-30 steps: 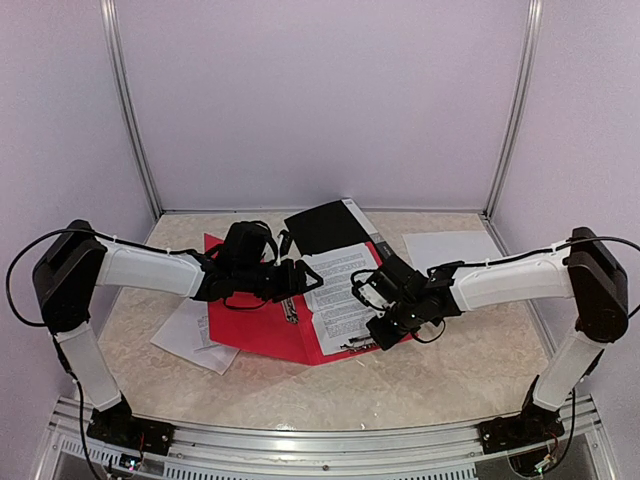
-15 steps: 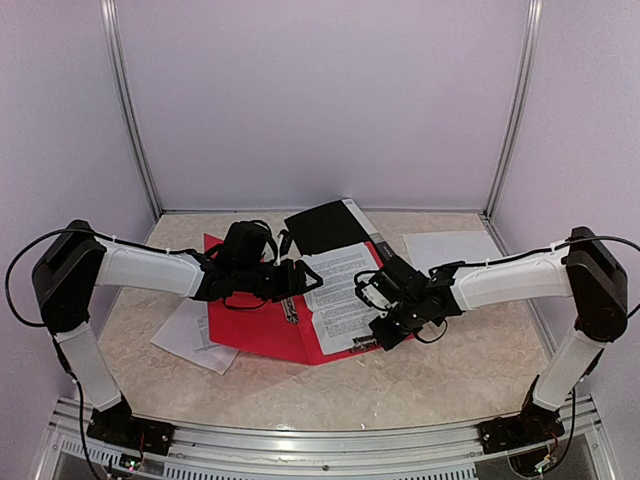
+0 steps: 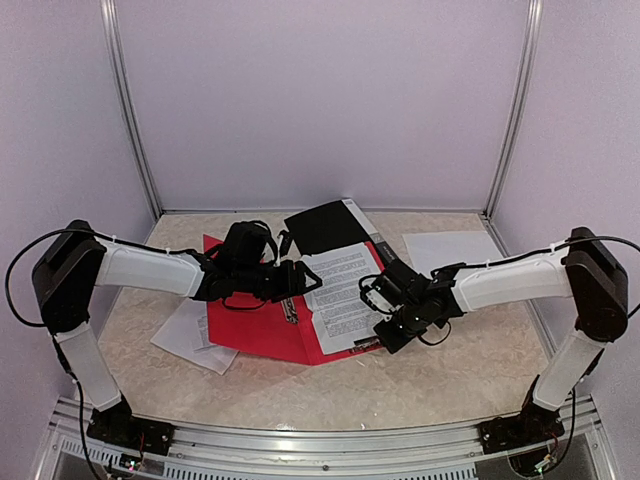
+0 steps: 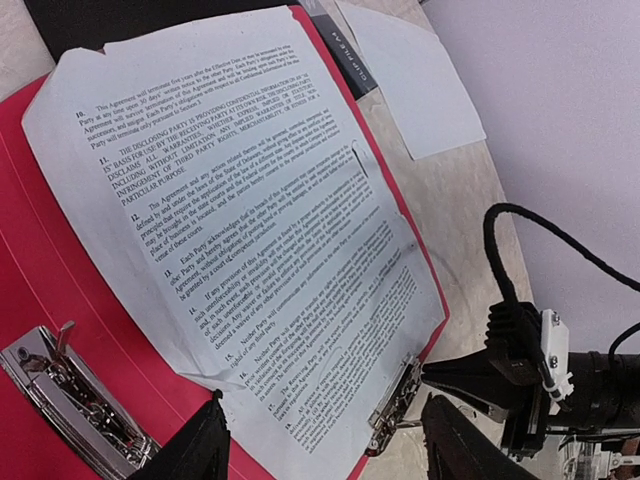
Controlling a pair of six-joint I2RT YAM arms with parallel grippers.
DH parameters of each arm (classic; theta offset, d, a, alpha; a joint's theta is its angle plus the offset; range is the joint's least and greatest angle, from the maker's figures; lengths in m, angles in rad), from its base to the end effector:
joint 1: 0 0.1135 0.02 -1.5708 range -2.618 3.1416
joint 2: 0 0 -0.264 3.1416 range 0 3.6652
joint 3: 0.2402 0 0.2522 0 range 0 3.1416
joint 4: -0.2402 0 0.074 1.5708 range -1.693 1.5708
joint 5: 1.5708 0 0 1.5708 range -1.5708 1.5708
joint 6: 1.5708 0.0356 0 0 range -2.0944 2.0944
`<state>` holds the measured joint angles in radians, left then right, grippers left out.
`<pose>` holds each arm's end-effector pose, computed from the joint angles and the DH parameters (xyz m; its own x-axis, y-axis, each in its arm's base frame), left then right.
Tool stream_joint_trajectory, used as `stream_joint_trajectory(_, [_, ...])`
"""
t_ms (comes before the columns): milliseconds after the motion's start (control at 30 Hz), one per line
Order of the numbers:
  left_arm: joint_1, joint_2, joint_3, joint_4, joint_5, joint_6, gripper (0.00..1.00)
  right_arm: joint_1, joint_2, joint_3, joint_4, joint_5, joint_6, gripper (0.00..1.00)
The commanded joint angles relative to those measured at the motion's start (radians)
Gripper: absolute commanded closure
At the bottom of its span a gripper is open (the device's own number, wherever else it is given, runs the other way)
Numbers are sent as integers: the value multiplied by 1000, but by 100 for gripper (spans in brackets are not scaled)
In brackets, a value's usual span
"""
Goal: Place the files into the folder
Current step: Close the spring clip on the folder, then clamp the file and folder together.
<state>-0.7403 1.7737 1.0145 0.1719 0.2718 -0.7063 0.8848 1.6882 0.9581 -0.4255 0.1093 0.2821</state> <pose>0.2758 -0.2649 0.1870 -0.8400 -0.0794 -0.5367 0.3543 0.6689 -0.6534 0.2042 0.2433 0.1569 -0.7631 -0.4953 -0.4152 -0.5506 0.8346 0.0164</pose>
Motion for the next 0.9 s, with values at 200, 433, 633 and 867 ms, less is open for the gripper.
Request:
stream_joint_trajectory(200, [-5, -37, 4, -35, -25, 38, 37, -13, -164, -17, -128, 39, 24, 86])
stream_joint_trajectory(433, [-12, -27, 32, -51, -36, 52, 36, 20, -249, -2, -131, -35, 72, 63])
stream_joint_trajectory(633, [-14, -17, 44, -54, -37, 57, 36, 76, -201, 45, -129, -23, 109, 50])
stream_joint_trajectory(867, [-16, -16, 41, -55, -41, 60, 36, 85, -131, 69, -124, 10, 114, 63])
